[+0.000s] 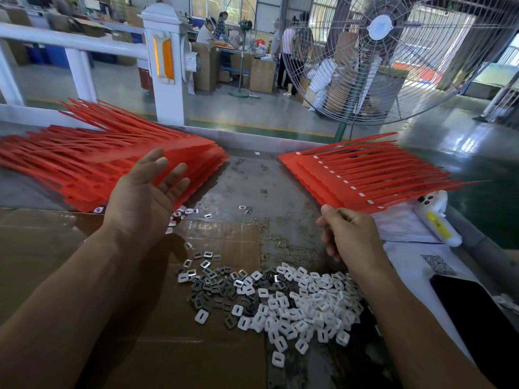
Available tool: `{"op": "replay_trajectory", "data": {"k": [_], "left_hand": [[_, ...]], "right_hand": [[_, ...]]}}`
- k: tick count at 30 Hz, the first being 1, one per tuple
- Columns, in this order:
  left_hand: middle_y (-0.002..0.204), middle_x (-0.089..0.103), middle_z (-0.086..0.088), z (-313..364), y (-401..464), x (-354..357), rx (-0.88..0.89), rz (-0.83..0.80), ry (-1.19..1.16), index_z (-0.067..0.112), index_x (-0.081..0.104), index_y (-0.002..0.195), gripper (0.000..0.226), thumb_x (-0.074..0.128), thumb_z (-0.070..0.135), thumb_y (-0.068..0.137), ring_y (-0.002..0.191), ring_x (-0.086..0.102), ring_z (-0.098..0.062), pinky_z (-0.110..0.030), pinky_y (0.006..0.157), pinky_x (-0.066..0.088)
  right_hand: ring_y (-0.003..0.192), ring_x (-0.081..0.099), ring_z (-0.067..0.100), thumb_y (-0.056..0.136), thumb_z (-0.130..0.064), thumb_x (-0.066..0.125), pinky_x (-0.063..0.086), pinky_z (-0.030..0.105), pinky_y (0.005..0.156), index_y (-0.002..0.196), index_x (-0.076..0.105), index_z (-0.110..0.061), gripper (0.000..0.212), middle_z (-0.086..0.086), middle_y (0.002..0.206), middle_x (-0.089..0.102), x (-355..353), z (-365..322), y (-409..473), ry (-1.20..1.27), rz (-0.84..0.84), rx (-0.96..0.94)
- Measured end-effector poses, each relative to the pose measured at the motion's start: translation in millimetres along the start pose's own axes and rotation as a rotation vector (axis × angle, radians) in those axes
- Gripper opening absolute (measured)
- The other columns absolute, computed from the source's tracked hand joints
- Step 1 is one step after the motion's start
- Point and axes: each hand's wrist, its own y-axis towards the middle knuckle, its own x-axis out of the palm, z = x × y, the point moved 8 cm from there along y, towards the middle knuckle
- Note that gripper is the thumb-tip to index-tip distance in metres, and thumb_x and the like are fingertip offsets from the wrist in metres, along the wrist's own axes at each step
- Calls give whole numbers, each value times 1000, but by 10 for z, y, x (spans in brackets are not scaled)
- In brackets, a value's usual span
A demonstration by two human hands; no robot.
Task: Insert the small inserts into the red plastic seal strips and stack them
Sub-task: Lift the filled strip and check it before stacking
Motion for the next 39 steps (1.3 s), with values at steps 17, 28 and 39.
{"op": "replay_trajectory", "data": {"k": [17, 28, 39], "left_hand": [[129, 65, 15, 158, -352, 655, 157, -384, 168, 27, 53, 130, 32, 39, 43, 106, 115, 62, -9, -28, 83, 49], [164, 32, 15, -262, -989, 1209, 45, -864, 156, 16, 27, 159, 74, 54, 46, 96, 148, 38, -17, -31, 97, 52], [162, 36, 9, -351, -1027, 1212, 5, -983, 124, 20, 56, 144, 48, 48, 42, 103, 147, 40, -24, -37, 104, 49]], "right_hand": [[43, 51, 15, 103, -36, 59, 37, 25, 40, 76, 71, -15, 37, 0, 56, 60, -5, -17, 0, 14, 6, -20], [77, 72, 29, 76, -82, 61, 54, 29, 51, 123, 67, 0, 94, 22, 106, 76, 653, -198, -221, 365, -587, 109], [50, 53, 5, 74, -31, 71, 36, 16, 39, 98, 68, -11, 31, -1, 73, 62, 520, -143, -135, 701, -373, 235]]}}
